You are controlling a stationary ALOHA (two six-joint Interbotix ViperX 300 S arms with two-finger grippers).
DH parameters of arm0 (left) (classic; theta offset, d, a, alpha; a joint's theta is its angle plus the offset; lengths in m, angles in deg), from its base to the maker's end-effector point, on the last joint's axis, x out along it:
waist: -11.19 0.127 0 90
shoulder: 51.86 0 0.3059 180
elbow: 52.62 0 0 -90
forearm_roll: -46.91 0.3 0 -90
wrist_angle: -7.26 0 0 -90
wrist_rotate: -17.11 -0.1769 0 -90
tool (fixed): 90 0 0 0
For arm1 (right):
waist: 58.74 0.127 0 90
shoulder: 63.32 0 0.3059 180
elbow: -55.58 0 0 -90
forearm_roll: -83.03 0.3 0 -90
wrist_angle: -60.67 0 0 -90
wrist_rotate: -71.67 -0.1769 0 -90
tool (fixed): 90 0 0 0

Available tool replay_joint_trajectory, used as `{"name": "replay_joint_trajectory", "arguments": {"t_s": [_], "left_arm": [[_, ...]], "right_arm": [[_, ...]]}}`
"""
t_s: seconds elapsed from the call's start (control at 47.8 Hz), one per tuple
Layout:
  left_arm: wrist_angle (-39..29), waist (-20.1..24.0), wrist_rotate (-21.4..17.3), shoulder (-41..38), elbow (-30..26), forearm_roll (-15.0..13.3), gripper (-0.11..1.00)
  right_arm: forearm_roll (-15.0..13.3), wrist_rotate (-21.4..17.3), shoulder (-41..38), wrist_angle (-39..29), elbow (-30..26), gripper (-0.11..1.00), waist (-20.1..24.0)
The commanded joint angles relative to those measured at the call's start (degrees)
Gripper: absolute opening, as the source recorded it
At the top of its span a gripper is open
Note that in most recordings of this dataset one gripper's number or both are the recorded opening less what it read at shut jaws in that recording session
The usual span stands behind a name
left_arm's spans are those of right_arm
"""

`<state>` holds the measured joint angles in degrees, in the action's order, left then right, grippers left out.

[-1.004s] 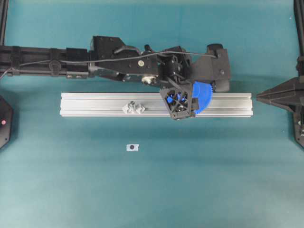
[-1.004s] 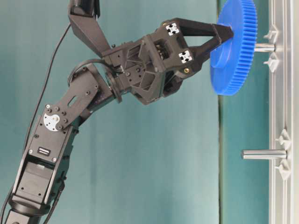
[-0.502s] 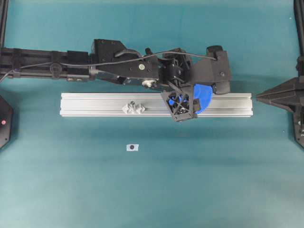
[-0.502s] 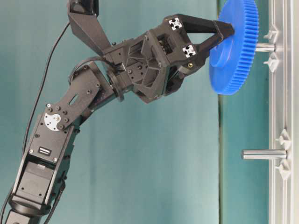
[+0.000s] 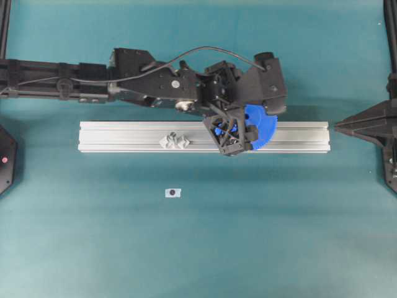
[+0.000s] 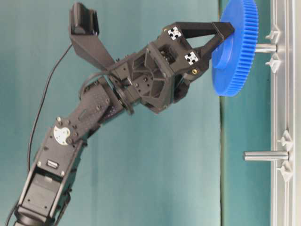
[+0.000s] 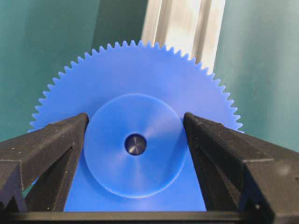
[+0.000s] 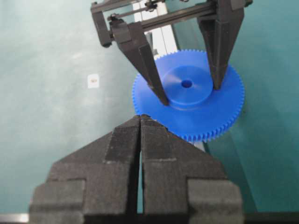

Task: Find the location of the shaft and insert the large gear.
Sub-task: 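Push the gear down the shaft, open the left gripper and release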

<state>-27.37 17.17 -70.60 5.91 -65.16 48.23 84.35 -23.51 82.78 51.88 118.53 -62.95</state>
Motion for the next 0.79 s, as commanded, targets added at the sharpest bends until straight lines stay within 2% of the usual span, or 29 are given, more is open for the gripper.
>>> {"name": "replay_joint_trajectory", "arguments": {"t_s": [0.0, 0.209, 0.544, 0.774], "left_arm": [[-0.3, -0.4, 0.3, 2.5, 0.7, -0.2, 0.87], [-0.2, -0.8, 1.8, 4.2, 2.6, -0.1, 0.87], [0.0, -0.9, 1.8, 4.0, 0.2, -0.1, 0.87], [-0.1, -0.9, 1.9, 4.6, 0.6, -0.1, 0.87]], "right_arm": [[0.0, -0.6, -0.4, 0.4, -0.6, 0.0, -0.1], [0.0, -0.7, -0.4, 0.4, -0.6, 0.0, -0.1], [0.0, -0.7, -0.1, 0.4, -0.7, 0.0, -0.1], [0.0, -0.7, -0.1, 0.4, -0.6, 0.0, -0.1]]}}
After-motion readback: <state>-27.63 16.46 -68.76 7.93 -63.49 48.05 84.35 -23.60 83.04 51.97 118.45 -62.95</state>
